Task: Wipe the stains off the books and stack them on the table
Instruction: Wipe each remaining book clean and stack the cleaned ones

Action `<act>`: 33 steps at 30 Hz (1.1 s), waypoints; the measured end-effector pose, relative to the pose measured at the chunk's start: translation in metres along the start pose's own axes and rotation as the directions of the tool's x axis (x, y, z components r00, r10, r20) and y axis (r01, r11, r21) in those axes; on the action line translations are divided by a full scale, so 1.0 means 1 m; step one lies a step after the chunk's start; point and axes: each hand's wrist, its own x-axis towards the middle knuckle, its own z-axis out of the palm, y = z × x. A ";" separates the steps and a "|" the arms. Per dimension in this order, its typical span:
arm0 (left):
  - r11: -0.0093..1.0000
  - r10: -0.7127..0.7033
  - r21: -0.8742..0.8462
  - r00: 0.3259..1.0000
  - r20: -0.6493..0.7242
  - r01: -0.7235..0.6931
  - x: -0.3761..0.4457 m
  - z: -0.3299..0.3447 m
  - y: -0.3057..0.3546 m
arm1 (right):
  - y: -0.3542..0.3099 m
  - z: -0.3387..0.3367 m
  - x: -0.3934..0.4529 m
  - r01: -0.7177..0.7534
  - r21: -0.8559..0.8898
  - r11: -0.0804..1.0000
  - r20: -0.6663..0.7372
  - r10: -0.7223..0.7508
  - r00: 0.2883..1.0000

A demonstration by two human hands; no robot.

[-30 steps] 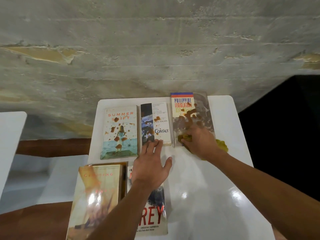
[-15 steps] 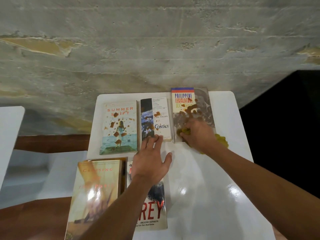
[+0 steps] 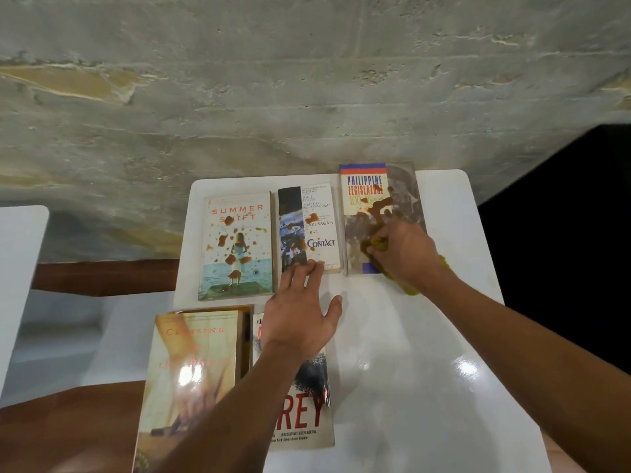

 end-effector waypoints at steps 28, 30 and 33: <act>0.999 -0.022 0.034 0.999 0.034 0.021 -0.001 -0.004 0.004 | 0.049 -0.030 0.008 -0.131 -0.033 0.991 -0.072 0.129 0.989; 0.999 -0.018 0.044 0.999 0.036 0.016 -0.001 -0.003 0.004 | 0.049 -0.022 0.001 -0.054 -0.102 0.993 -0.030 0.051 0.998; 0.998 -0.014 0.055 0.999 0.044 0.012 -0.001 -0.001 0.004 | 0.050 -0.020 -0.005 -0.055 -0.083 0.995 -0.030 0.052 0.998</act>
